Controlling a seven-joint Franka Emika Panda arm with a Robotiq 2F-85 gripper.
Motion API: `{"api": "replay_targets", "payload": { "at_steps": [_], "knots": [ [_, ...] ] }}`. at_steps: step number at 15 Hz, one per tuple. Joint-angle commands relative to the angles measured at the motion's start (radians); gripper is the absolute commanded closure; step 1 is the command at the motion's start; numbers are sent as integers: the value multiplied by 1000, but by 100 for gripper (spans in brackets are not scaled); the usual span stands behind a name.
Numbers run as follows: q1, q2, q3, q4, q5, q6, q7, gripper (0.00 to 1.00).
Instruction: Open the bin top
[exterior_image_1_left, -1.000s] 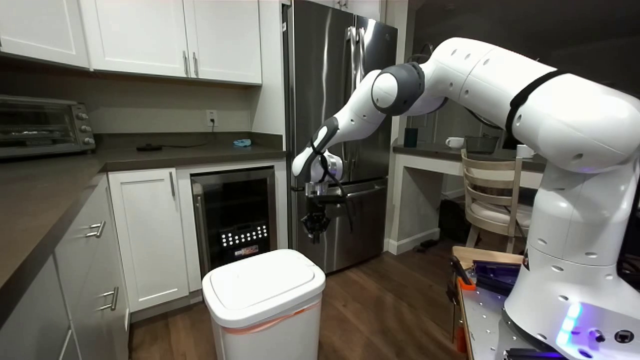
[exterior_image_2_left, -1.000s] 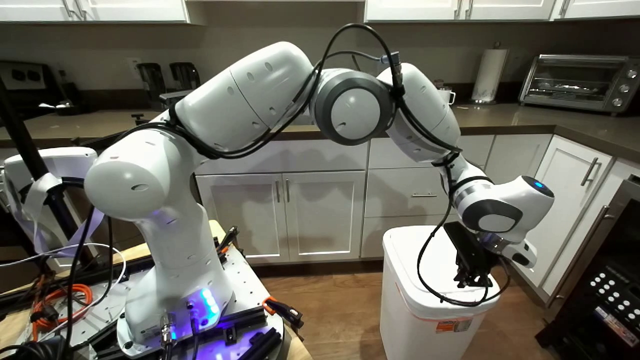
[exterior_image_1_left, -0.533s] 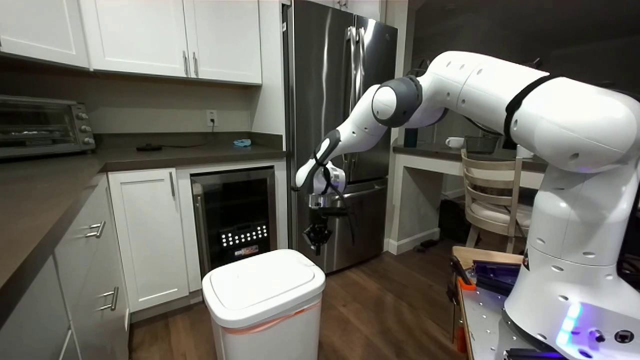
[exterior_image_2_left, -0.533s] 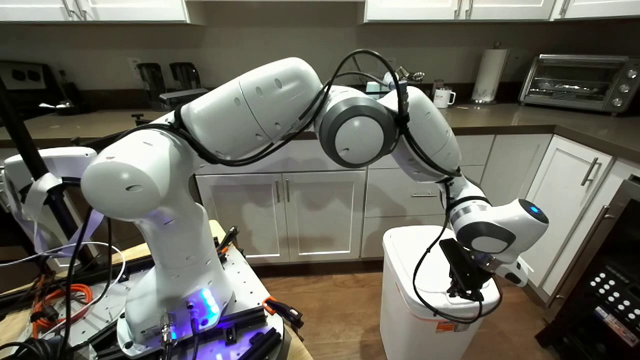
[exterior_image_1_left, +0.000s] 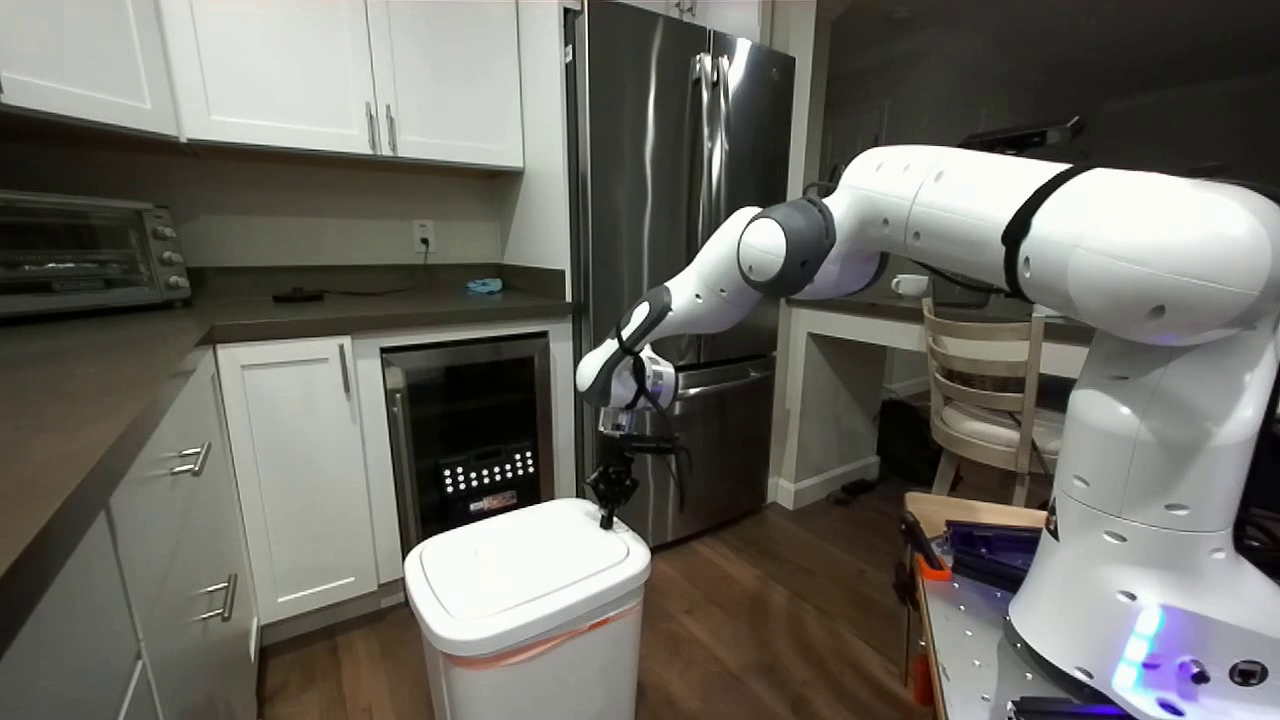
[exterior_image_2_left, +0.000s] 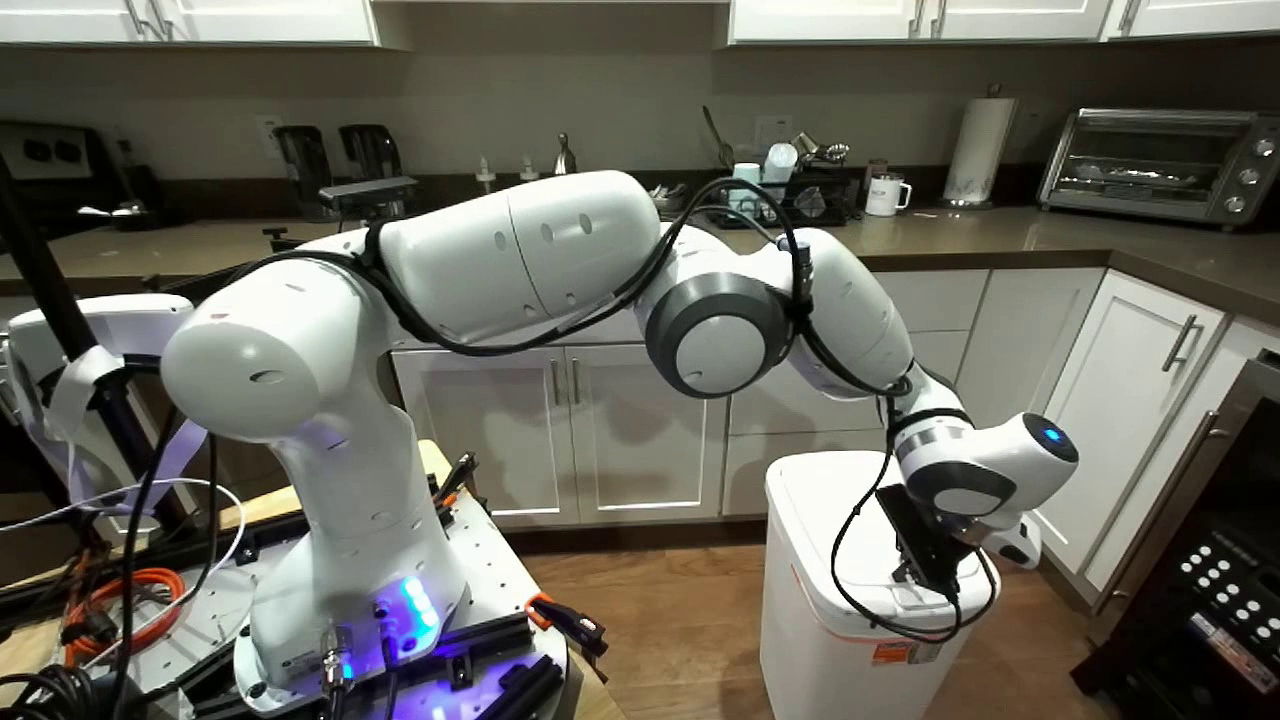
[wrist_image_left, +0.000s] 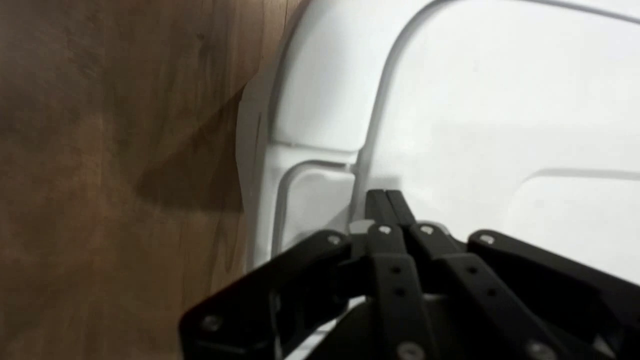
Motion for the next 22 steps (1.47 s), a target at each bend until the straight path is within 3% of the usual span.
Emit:
{"api": "replay_targets", "payload": {
  "at_steps": [1, 10, 13, 22],
  "knots": [
    [-8, 93, 13, 150, 2, -13, -47, 98],
    [-1, 192, -17, 357, -27, -56, -3, 92],
    [4, 160, -37, 318, -34, -46, 14, 99],
    [-1, 160, -91, 286, -46, -57, 97, 98]
  ]
}}
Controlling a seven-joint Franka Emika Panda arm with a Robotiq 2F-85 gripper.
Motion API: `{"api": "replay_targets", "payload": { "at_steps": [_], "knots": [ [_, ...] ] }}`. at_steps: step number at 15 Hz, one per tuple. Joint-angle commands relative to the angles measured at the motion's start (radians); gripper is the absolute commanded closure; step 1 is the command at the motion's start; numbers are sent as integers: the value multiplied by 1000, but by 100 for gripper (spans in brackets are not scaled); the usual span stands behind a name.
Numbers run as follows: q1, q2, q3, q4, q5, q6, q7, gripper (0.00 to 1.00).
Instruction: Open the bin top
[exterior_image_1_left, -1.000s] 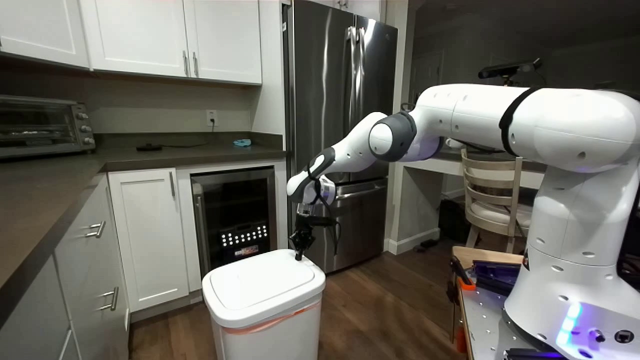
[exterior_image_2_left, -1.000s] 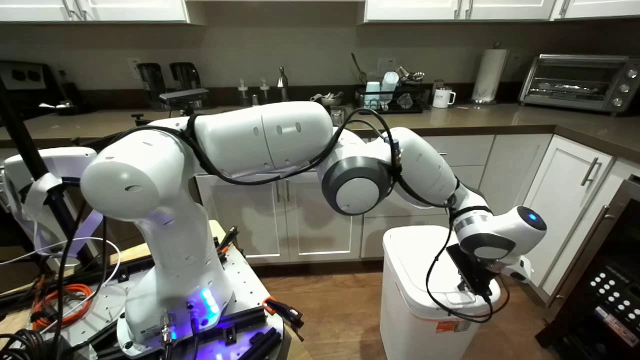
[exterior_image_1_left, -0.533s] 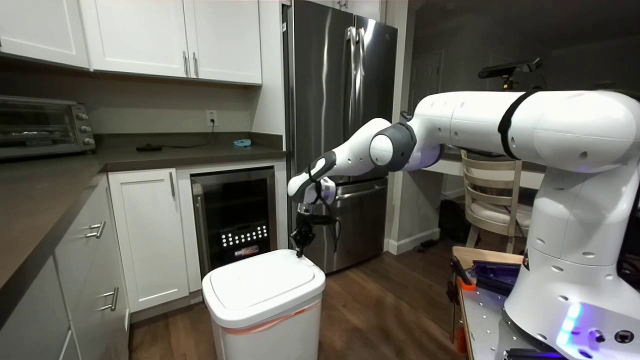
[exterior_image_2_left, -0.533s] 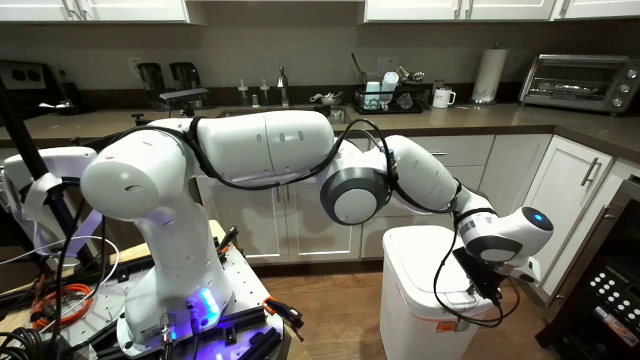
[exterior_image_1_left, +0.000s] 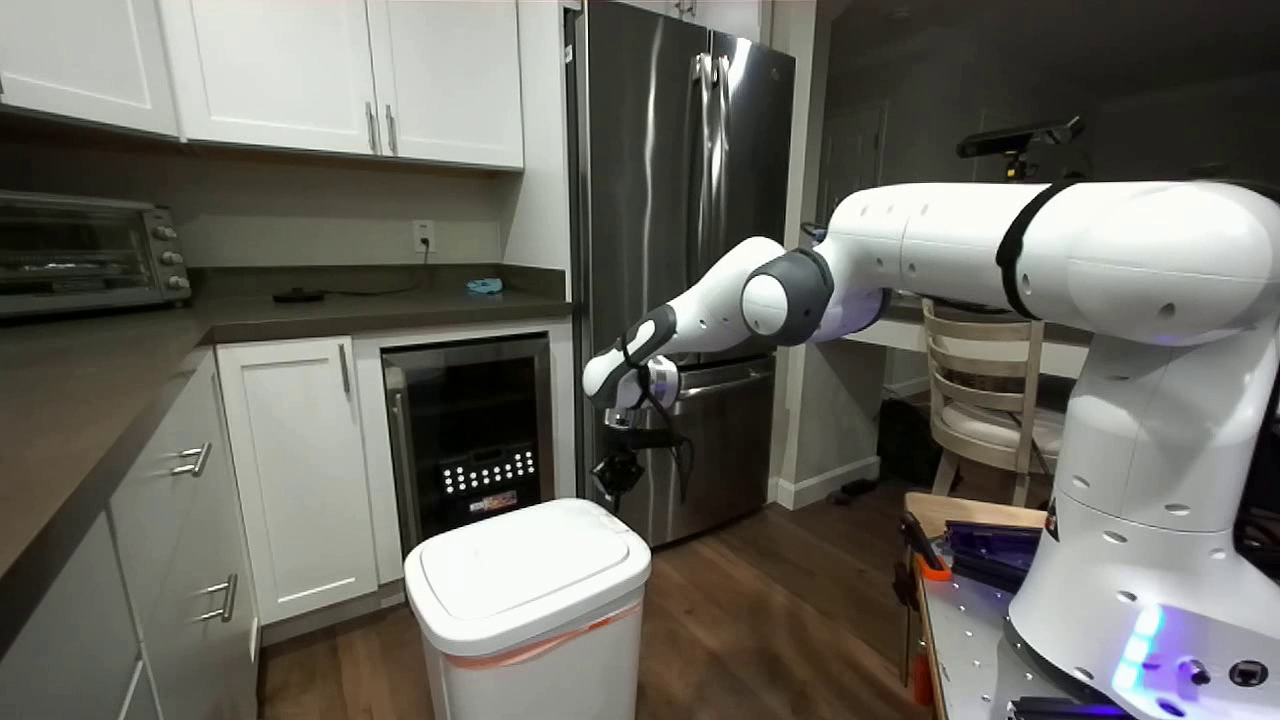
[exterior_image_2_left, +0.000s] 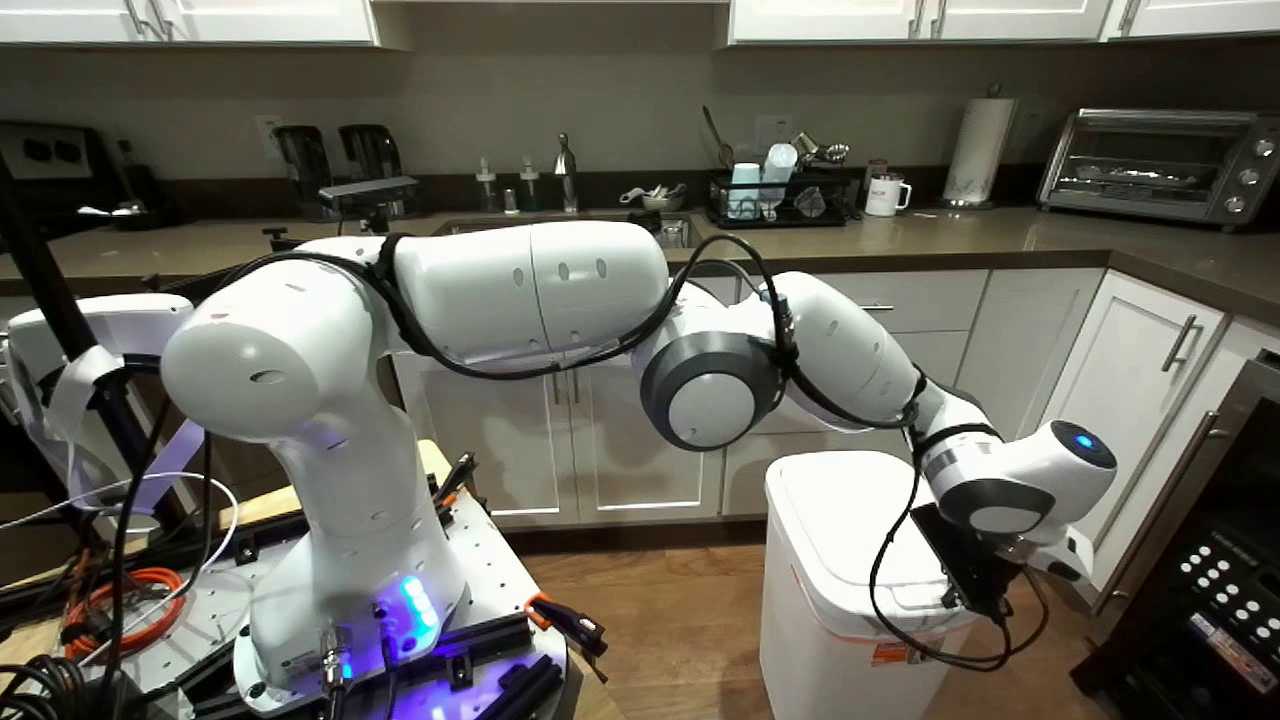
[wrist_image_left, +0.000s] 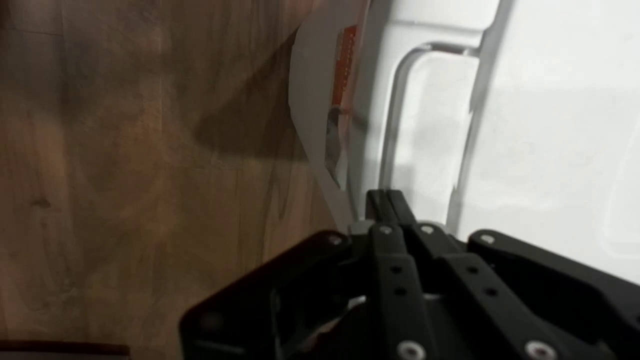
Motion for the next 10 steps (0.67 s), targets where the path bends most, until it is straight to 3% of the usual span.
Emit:
{"api": "replay_targets", "payload": {
  "at_steps": [1, 10],
  "knots": [
    [-6, 1, -15, -19, -26, -25, 53, 98],
    [-2, 5, -25, -37, -27, -24, 72, 98]
  ]
}}
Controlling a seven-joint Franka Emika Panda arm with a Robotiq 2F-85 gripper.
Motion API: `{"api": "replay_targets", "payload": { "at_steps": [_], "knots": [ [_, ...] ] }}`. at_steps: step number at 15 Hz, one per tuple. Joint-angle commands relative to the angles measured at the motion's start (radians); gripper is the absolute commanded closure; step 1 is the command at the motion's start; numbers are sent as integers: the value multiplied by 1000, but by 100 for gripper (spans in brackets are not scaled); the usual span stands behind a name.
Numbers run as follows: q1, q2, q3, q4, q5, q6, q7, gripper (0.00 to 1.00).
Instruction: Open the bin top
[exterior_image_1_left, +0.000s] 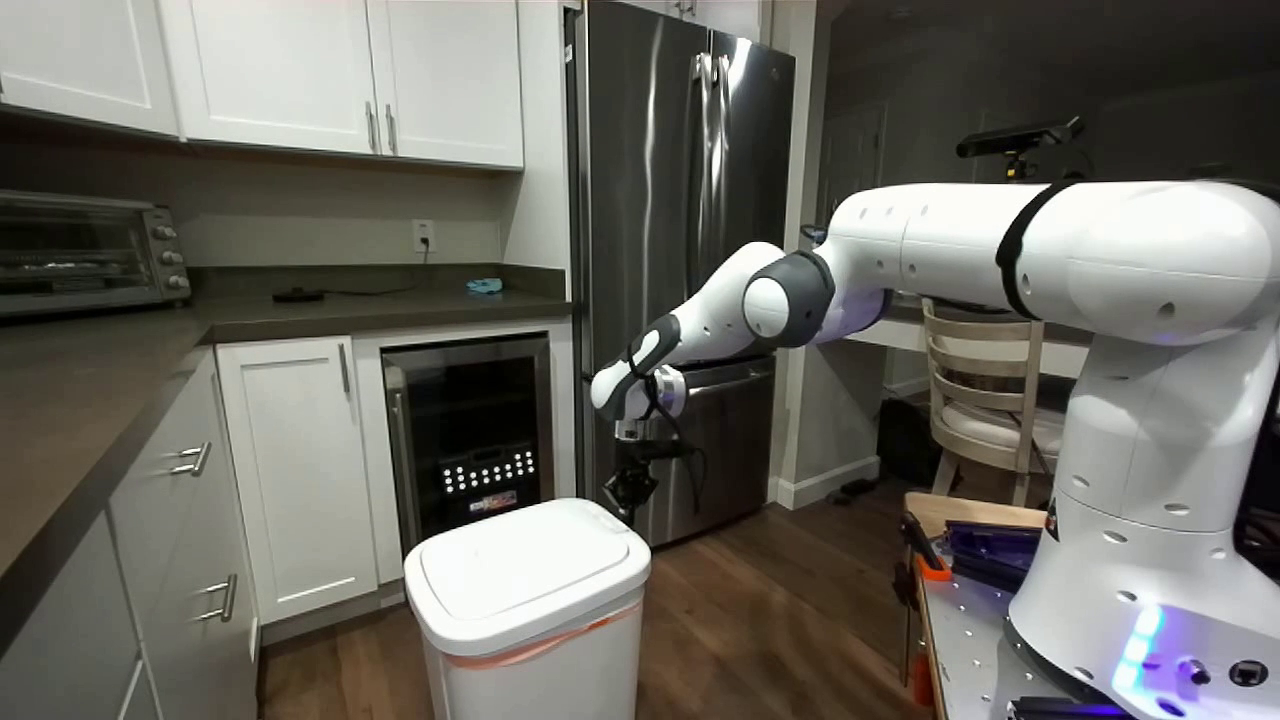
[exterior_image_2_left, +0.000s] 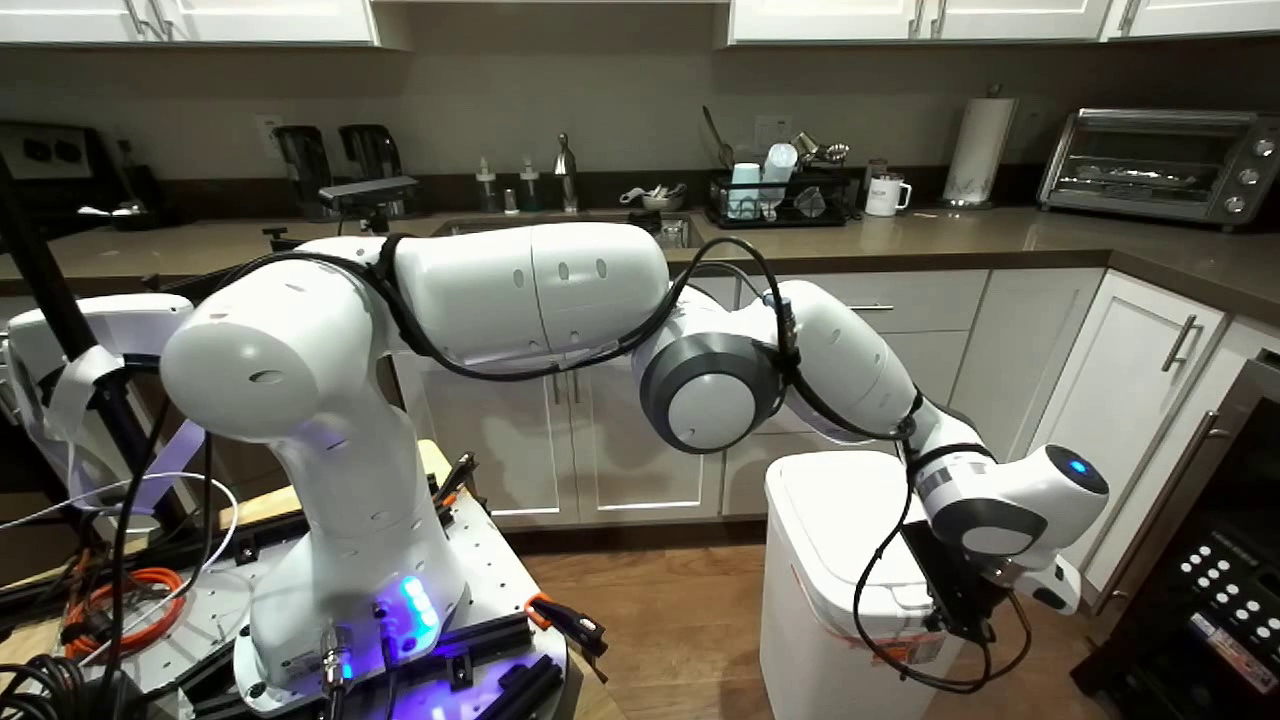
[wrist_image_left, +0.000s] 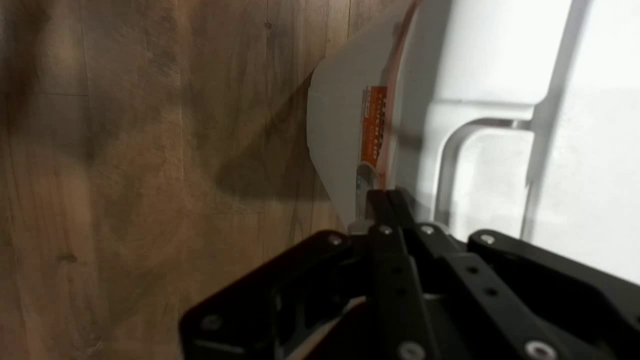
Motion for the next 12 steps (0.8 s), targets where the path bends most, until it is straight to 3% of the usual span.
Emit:
{"api": "replay_targets", "payload": {
  "at_steps": [1, 12],
  "knots": [
    [5, 0, -2, 16, -29, -8, 25, 98],
    [60, -3, -53, 98, -100, -82, 142, 98]
  ]
}}
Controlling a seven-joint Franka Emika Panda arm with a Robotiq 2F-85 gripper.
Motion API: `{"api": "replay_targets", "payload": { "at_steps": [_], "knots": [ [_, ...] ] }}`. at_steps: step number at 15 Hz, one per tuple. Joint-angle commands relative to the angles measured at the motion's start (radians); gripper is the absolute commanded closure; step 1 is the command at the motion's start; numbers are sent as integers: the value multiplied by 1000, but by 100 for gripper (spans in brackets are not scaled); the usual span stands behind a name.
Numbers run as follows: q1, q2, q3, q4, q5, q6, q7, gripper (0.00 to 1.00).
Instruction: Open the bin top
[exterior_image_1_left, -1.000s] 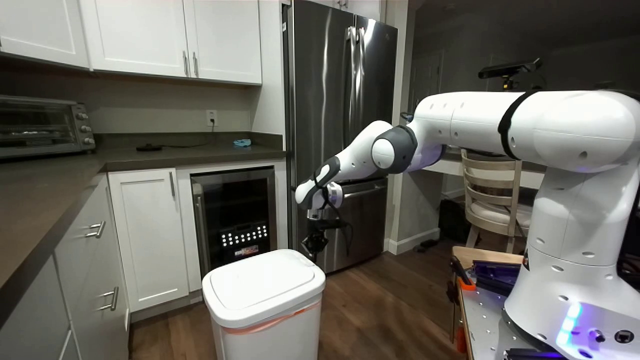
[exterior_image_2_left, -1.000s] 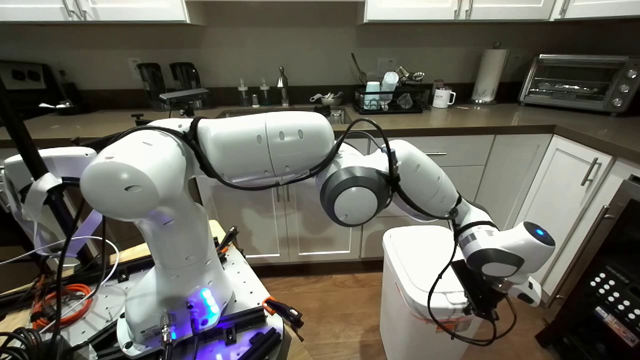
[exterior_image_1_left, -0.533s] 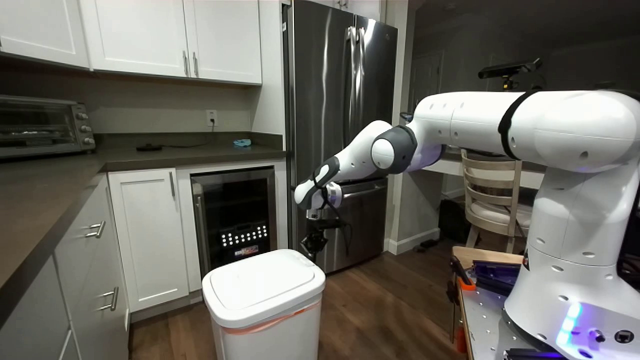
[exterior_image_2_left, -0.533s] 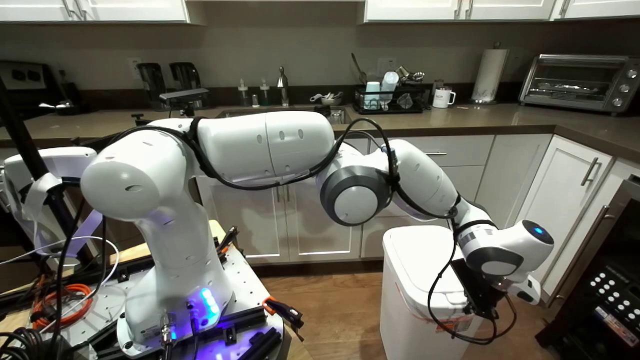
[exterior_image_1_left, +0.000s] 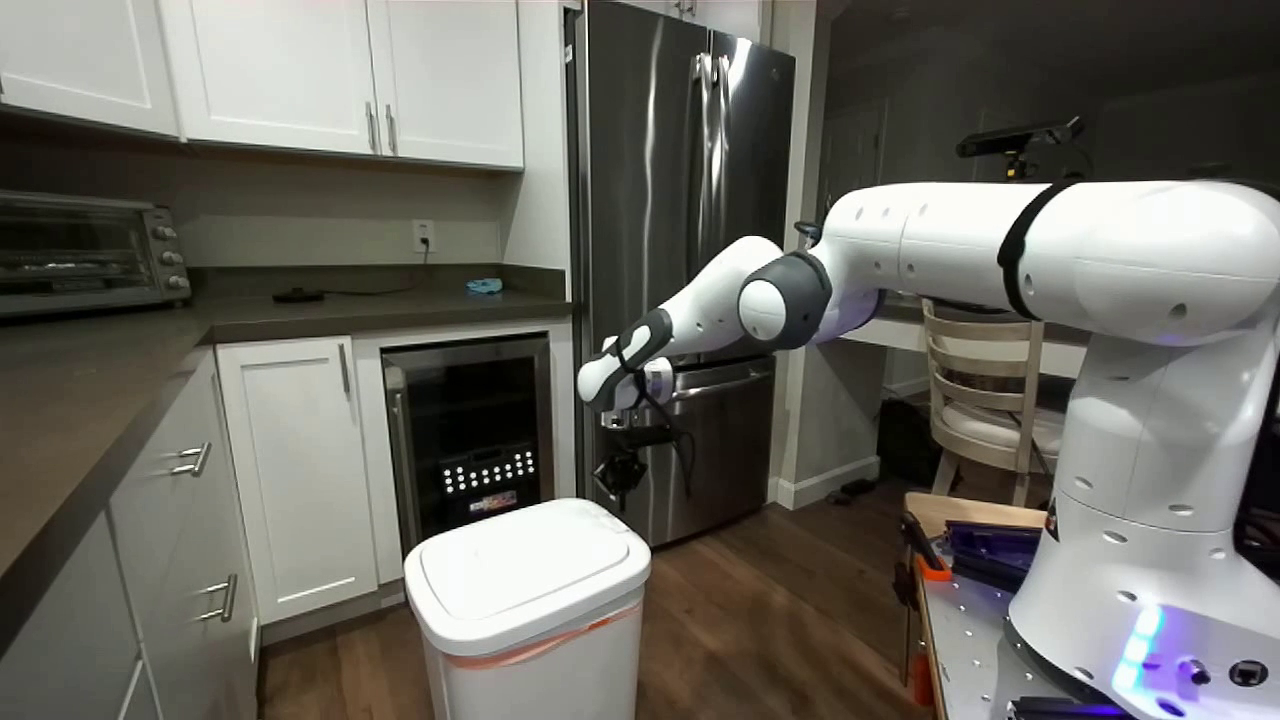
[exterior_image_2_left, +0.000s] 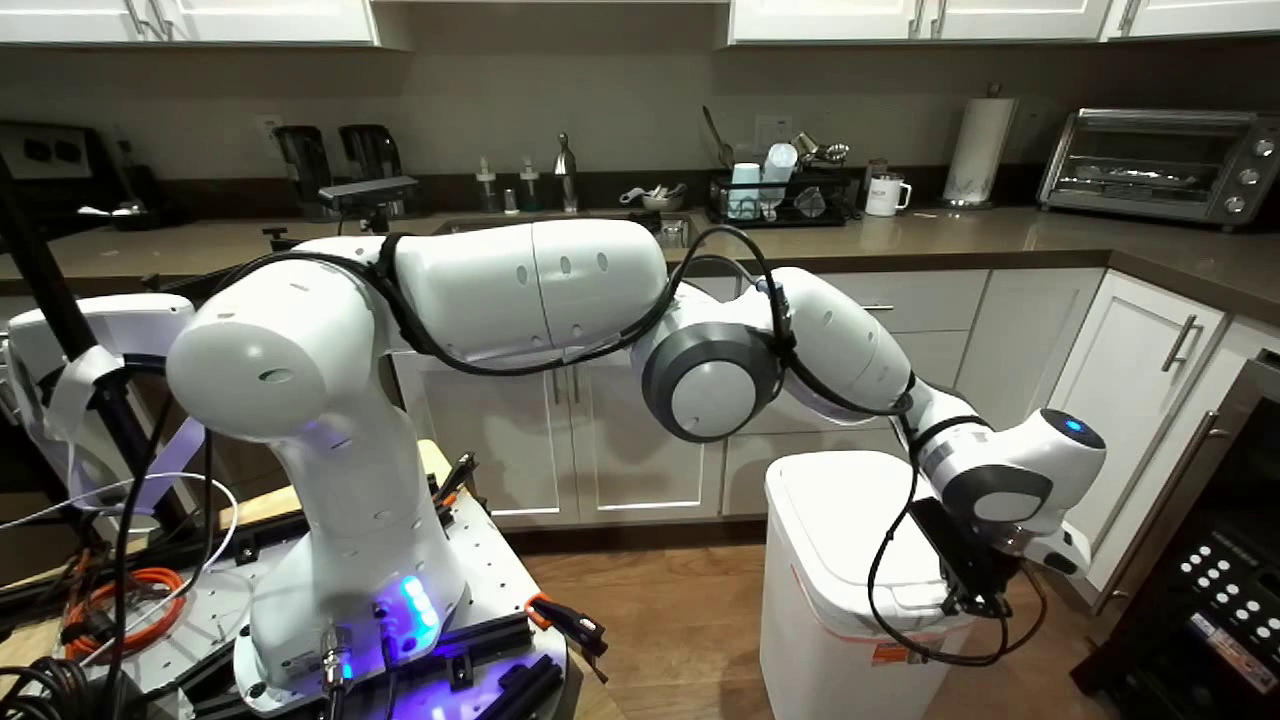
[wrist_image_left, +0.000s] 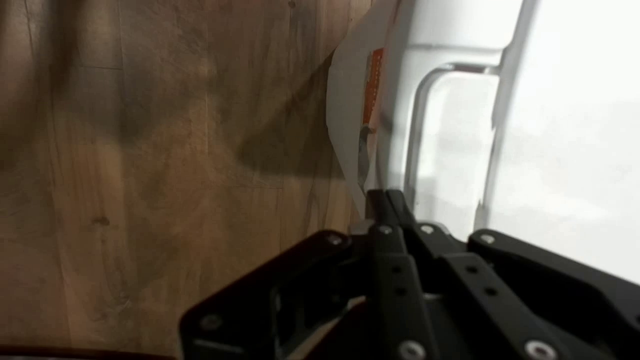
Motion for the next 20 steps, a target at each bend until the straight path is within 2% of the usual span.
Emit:
{"api": "replay_targets", "payload": {
  "at_steps": [1, 7, 20],
  "knots": [
    [23, 0, -29, 40, -42, -77, 88, 98],
    [31, -1, -28, 70, -50, -164, 150, 98],
    [1, 0, -3, 59, -25, -204, 184, 98]
  ]
}}
